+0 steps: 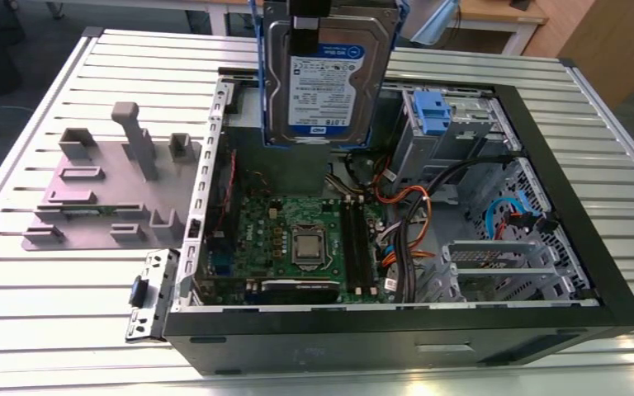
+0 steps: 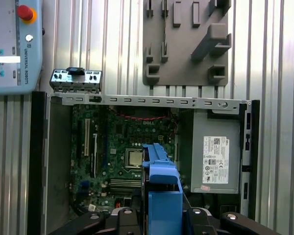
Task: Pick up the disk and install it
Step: 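Pick up the disk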
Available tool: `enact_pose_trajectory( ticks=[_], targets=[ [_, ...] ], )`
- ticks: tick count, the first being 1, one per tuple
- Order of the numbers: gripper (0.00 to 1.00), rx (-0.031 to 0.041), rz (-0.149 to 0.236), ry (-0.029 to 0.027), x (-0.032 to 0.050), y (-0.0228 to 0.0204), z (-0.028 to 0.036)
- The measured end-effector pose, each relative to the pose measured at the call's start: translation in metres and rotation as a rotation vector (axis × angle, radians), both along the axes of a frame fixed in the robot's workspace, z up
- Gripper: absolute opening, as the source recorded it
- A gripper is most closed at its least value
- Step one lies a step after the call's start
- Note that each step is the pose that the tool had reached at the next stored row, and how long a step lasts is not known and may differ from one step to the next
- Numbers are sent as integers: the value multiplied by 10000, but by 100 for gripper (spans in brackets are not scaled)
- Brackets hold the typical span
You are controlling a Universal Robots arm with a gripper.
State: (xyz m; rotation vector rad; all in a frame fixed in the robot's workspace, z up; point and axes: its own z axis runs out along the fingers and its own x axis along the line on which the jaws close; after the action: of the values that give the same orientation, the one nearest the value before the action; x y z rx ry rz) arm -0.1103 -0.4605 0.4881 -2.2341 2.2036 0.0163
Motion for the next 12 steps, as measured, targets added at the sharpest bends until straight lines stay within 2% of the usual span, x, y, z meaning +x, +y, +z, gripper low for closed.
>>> enact_pose_trajectory(
  ticks=[12],
  targets=[
    [36, -7, 0, 0, 26, 0, -1]
  ],
)
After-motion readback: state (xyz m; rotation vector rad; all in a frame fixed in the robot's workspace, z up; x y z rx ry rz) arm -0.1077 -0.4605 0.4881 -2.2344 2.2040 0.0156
